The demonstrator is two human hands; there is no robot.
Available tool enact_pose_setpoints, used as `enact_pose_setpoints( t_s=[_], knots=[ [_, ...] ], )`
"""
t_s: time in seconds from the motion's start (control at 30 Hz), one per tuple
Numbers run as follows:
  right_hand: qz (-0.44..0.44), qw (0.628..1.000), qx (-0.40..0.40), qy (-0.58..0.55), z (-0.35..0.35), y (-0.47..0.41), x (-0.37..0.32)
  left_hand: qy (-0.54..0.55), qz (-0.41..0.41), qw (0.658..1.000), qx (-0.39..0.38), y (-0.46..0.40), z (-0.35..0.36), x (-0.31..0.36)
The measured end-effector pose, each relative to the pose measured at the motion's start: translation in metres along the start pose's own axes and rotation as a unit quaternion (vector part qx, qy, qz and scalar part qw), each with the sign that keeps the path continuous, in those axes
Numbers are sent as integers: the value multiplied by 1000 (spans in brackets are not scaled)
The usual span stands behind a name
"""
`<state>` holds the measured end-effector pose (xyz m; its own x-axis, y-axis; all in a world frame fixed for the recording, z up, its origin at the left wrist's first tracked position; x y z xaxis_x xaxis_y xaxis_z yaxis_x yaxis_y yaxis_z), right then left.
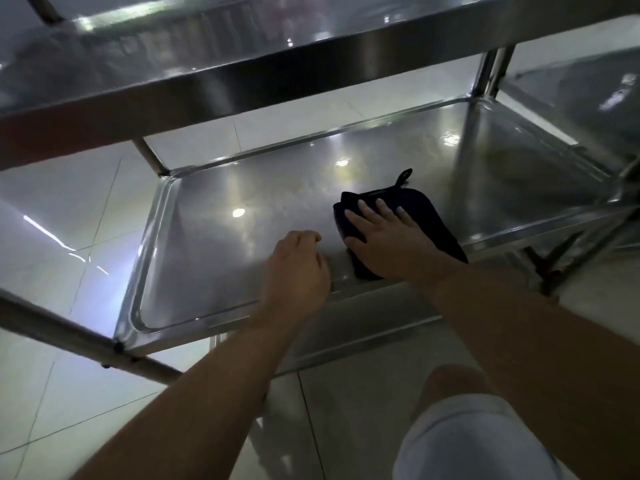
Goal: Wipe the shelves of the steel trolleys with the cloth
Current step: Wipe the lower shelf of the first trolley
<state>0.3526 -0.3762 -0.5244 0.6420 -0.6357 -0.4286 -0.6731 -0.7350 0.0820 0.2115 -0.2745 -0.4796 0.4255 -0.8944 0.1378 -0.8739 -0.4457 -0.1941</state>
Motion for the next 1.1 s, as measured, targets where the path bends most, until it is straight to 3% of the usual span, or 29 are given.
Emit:
enact_pose_setpoints(
  t_s=[0.1, 0.27, 0.37, 0.57, 0.73, 0.83, 0.97, 1.1],
  knots=[
    [-14, 1000, -1, -6, -1, 2, 1, -1, -9, 1000, -9, -16, 11, 9],
    [-27, 999, -19, -1, -10, 5, 19, -29, -12, 995, -94, -26, 35, 6],
    [-8, 1000, -22, 4, -27, 7, 52, -41, -7, 995, -87, -26, 37, 3],
    [82, 997, -14, 8, -88, 23, 169, -35, 7, 999, -25, -25, 29, 7],
    [216, 976, 26, 4, -143, 32, 280, -57, 4, 997, -50, -23, 34, 6],
    [252, 966, 46, 19, -155, 22, 311, -63, -4, 995, -74, -23, 37, 6],
    [235, 971, 50, 3, -147, -7, 296, -62, -17, 994, -91, -25, 39, 4],
    [100, 995, 19, 10, -103, -43, 187, -61, -21, 994, -89, -23, 38, 5]
  ],
)
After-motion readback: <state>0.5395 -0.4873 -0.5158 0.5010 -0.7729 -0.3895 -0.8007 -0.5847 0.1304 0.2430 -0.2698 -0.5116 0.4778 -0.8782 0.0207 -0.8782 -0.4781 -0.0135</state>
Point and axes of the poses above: each hand's wrist, its own y-axis away from the middle knuckle, its own z-axis out of the palm, x = y × z, the point moved 8 cm from there along -y, towards the middle knuckle, and after that the axes turned 14 degrees about -y, right-handed, at the moved point
